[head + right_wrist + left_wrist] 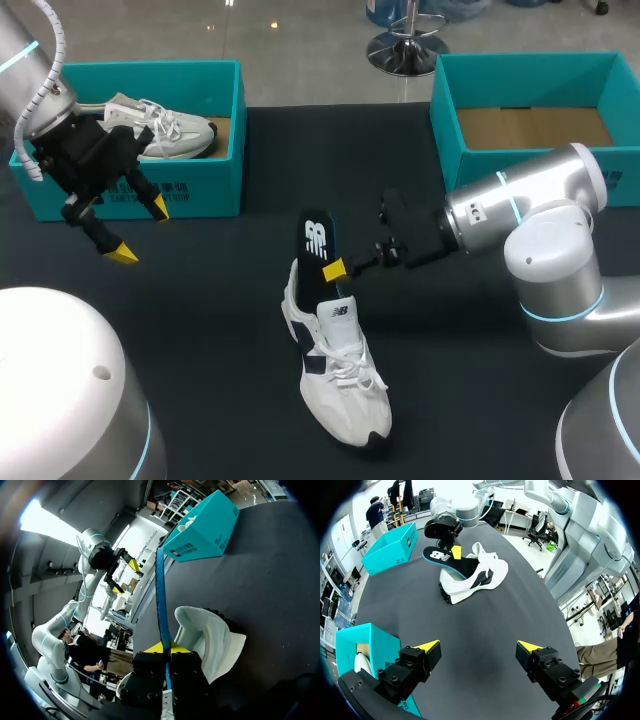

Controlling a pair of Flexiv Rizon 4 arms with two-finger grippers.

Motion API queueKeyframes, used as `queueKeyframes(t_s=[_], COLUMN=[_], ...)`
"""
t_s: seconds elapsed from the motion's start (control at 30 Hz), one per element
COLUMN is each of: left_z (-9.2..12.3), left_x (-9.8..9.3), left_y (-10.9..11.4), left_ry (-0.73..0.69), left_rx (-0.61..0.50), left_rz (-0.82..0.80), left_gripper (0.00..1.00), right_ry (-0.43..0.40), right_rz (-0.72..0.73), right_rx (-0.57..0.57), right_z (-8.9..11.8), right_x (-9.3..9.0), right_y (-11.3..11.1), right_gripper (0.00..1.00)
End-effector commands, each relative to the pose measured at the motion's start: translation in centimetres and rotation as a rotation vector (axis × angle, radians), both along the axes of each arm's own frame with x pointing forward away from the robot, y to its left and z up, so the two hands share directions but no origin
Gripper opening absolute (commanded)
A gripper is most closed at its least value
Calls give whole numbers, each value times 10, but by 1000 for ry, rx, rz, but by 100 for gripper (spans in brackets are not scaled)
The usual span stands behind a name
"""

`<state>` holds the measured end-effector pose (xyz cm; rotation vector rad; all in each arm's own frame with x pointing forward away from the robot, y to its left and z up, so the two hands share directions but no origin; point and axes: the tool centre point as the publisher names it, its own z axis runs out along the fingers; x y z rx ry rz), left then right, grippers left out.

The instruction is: Take the shoe out of the shoebox, open the shoe tongue, remove and reinsert the insole, then place the shoe into the shoebox

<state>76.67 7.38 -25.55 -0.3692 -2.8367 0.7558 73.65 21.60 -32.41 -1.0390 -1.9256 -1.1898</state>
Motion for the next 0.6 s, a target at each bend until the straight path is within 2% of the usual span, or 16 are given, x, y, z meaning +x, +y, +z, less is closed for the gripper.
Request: queueKeyframes(t_s=[0.03,0.17,0.3,0.33,0.37,0.43,0.47,0.53,0.57,0.6], left_z=[0,0,0,0,0,0,0,0,0,0], left_x=[0,0,0,0,0,0,0,0,0,0], left_y=[0,0,0,0,0,0,0,0,0,0], left_ry=[0,0,0,0,0,0,0,0,0,0], left_rx=[3,3,3,3,3,3,3,3,3,3], left_rz=[0,0,0,0,0,0,0,0,0,0], left_gripper=[100,100,100,100,100,100,100,100,100,100], right_ry=[12,35,42,41,37,26,21,12,10,6], right_rz=[-11,5,5,4,4,7,7,12,13,13], right_rx=[-1,-11,-19,-21,-25,-33,-38,-44,-49,-49], right_z=[-9,-13,-12,-11,-9,-5,-4,-1,0,1], right_x=[-11,-17,-13,-12,-9,-4,-2,4,6,8], right_y=[5,7,5,4,4,3,2,1,0,-1], right_gripper=[0,0,0,7,31,60,69,71,65,55])
